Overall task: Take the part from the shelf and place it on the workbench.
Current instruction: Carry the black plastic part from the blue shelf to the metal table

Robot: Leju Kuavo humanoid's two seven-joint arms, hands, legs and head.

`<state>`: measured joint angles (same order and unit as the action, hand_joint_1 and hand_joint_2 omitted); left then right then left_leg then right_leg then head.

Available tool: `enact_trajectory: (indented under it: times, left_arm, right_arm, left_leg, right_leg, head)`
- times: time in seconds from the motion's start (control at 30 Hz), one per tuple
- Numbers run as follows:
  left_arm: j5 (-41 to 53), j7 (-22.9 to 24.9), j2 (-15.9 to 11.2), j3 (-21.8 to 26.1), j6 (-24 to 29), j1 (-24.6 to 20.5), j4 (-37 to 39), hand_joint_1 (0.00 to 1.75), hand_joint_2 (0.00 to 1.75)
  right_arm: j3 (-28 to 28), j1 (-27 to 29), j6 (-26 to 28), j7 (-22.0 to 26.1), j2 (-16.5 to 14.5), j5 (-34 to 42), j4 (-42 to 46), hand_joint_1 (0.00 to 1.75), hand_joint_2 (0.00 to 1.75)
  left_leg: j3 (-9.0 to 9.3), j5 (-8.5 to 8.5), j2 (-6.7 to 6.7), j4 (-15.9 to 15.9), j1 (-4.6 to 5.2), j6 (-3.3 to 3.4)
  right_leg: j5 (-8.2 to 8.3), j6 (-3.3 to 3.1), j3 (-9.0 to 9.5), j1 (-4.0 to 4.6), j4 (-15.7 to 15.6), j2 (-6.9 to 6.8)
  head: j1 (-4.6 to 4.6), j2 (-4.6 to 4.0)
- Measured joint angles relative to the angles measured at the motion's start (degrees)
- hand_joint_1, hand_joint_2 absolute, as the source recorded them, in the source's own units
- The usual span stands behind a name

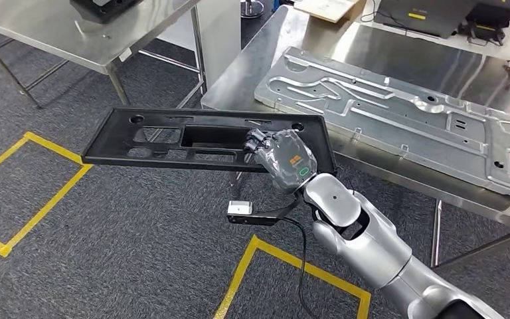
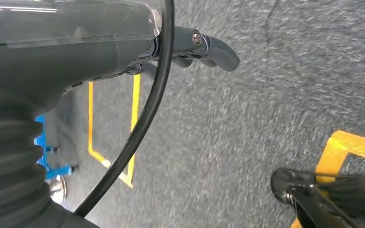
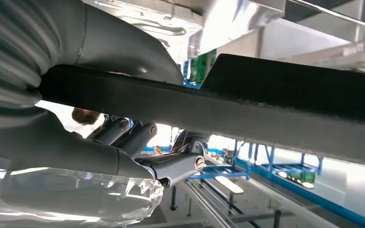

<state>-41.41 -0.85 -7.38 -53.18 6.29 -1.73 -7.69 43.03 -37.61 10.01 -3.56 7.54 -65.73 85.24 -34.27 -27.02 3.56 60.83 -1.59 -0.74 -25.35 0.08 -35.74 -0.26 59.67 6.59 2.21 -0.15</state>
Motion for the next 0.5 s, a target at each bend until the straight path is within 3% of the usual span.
enact_trajectory:
  times: [0.03,0.07,0.13,0.2,0.27,0.3,0.37,0.4,0.47,0.5]
  left_arm:
    - [-0.02,-0.07,-0.01,-0.03,0.0,-0.09,0.0,0.0,1.75]
    - [-0.04,-0.12,-0.03,-0.09,-0.01,-0.21,0.0,0.0,1.75]
    - [-0.07,-0.19,-0.08,-0.26,-0.05,-0.3,0.0,0.0,1.75]
    - [-0.14,-0.21,-0.15,-0.39,-0.1,-0.12,0.01,0.0,1.75]
    - [-0.27,-0.17,-0.16,-0.45,-0.13,0.03,0.02,0.0,1.75]
    - [-0.34,-0.12,-0.16,-0.48,-0.13,0.03,0.02,0.0,1.75]
    - [-0.46,-0.02,-0.13,-0.56,-0.15,-0.02,0.02,0.0,1.75]
    - [-0.49,0.01,-0.08,-0.64,-0.19,-0.02,0.02,0.0,1.75]
    - [-0.55,0.05,0.02,-0.92,-0.33,-0.01,0.02,0.0,1.75]
    - [-0.58,0.08,0.07,-1.05,-0.42,-0.01,0.02,0.0,1.75]
  right_arm:
    - [0.0,0.07,0.0,0.01,0.03,0.02,-0.03,1.69,1.75]
    - [-0.01,0.14,0.01,0.03,0.1,0.02,-0.04,1.69,1.75]
    - [-0.01,0.11,0.02,0.07,0.25,0.03,-0.03,1.69,1.75]
    - [-0.01,0.04,0.02,0.07,0.31,0.04,-0.02,1.69,1.75]
    - [-0.01,0.22,0.02,0.07,0.32,0.05,-0.03,1.69,1.75]
    - [-0.01,0.34,0.02,0.08,0.38,0.05,-0.04,1.69,1.75]
    - [-0.07,0.48,0.03,0.07,0.63,0.06,-0.05,1.69,1.75]
    - [-0.19,0.48,0.04,0.06,0.79,0.09,-0.04,1.69,1.75]
    - [-0.61,0.42,0.07,0.02,1.13,0.23,0.01,1.69,1.75]
    - [-0.86,0.42,0.09,0.01,1.35,0.32,0.02,1.69,1.75]
  left_leg:
    - [-0.01,0.11,-0.57,0.01,0.0,0.43]
    - [0.02,0.22,-1.17,-0.12,0.02,0.8]
    - [0.1,0.41,-2.37,-0.38,-0.07,1.56]
    - [0.14,0.33,-3.64,-0.45,0.1,2.05]
    - [0.17,0.17,-5.04,-0.44,0.25,2.25]
    - [0.25,0.06,-5.71,-0.44,0.3,2.28]
    - [0.63,-0.24,-6.95,-0.45,0.45,2.24]
    - [0.89,-0.43,-7.54,-0.49,0.52,2.17]
    - [1.29,-0.77,-8.76,-0.57,0.73,1.84]
    - [1.46,-0.89,-9.43,-0.7,0.79,1.63]
  right_leg:
    - [0.13,0.26,-0.2,-0.08,-0.05,0.54]
    - [0.11,0.52,-0.35,-0.08,0.06,0.23]
    - [-1.26,1.1,-1.52,0.1,2.34,-2.64]
    - [-4.39,1.61,-4.7,-0.01,8.65,-5.75]
    - [-6.24,1.81,-7.93,-0.27,14.57,-6.32]
    - [-5.72,1.75,-8.35,-0.3,15.05,-6.39]
    - [-2.09,1.09,-5.86,0.0,9.8,-7.33]
    - [-0.5,0.45,-3.86,0.47,5.87,-8.98]
    - [1.03,-0.73,-1.25,1.55,0.5,-11.51]
    - [0.88,-1.06,-1.0,1.91,-0.24,-11.85]
  head:
    - [-0.01,0.0]
    - [-0.01,0.0]
    - [-0.02,0.0]
    - [-0.02,0.0]
    - [-0.02,0.0]
    - [-0.02,0.0]
    - [-0.02,0.0]
    - [-0.02,0.0]
    - [-0.01,0.0]
    - [-0.01,0.0]
